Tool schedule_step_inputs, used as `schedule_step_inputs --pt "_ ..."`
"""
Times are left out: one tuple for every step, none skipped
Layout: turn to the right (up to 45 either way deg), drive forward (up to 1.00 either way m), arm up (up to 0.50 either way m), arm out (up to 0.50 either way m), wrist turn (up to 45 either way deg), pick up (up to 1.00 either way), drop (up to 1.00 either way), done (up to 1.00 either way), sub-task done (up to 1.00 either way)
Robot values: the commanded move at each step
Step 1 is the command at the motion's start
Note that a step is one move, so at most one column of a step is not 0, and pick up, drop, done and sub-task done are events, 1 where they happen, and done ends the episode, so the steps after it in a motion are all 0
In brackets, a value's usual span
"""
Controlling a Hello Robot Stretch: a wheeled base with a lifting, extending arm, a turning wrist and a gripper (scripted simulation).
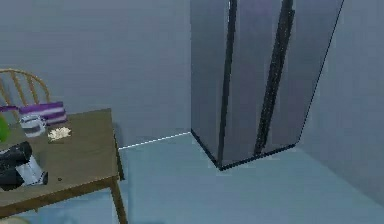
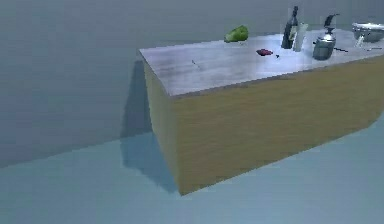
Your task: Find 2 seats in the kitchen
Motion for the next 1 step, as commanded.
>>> schedule_step_inputs --pt "3.0 0.0 0.0 0.0 0.0 0.0 0.0 0.0 0.0"
